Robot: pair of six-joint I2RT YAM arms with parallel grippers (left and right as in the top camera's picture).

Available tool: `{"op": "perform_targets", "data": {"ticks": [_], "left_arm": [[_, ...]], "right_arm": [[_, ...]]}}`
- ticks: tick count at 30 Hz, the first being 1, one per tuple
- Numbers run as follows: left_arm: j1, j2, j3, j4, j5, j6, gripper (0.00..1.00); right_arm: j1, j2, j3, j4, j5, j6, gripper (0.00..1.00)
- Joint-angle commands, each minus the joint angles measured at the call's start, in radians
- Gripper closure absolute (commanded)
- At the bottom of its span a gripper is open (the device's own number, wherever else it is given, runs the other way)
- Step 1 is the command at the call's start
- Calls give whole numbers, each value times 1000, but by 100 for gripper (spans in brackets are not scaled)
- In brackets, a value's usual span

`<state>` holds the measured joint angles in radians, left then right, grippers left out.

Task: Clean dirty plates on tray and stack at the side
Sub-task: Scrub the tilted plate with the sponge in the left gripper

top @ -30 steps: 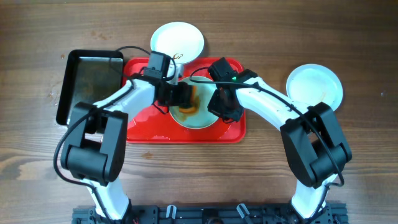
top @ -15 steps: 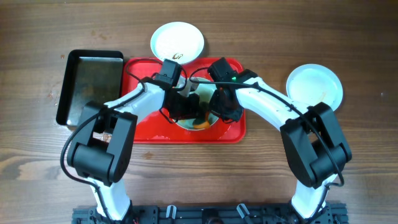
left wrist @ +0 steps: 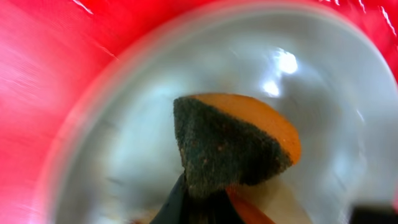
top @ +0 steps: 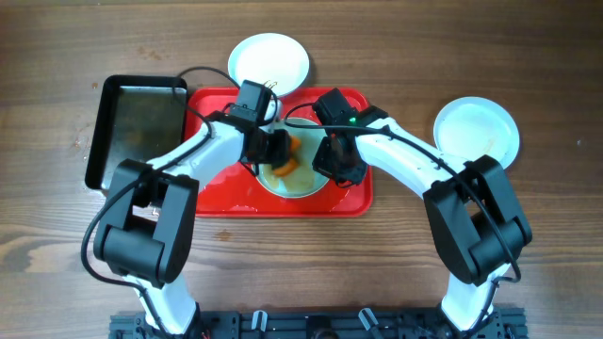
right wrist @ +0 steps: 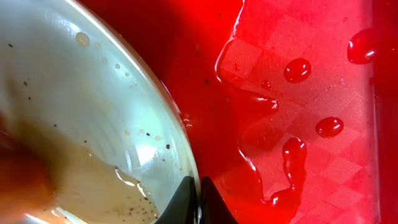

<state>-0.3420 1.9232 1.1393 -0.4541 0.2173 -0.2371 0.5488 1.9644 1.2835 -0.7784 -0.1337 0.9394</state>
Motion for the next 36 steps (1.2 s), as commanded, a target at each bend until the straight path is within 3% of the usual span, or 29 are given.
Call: {"op": "perform_targets", "data": {"ticks": [1, 9, 14, 16, 23, 27, 31, 36], "left_arm": [[59, 69, -42, 2, -276, 14, 96], [68, 69, -42, -194, -287, -2, 96], [65, 69, -42, -317, -12, 66, 96], [50, 69, -42, -329, 185, 159, 96], [-34, 69, -42, -208, 426, 195, 96], [-67, 69, -42, -81, 392, 103, 96], [-58, 69, -42, -32, 146, 36, 96], [-4, 69, -42, -77, -154, -7, 96]], "right_arm": [[0, -12, -13, -26, 23, -23, 95], [0, -12, -13, -32, 34, -23, 95], [0, -12, -13, -30, 34, -23, 95], [0, -12, -13, -30, 34, -24, 95], [0, -12, -13, -19, 34, -32, 95], [0, -12, -13, -19, 33, -32, 95], [0, -12, -13, -26, 33, -32, 96], [0, -12, -13, -35, 34, -35, 95]]}}
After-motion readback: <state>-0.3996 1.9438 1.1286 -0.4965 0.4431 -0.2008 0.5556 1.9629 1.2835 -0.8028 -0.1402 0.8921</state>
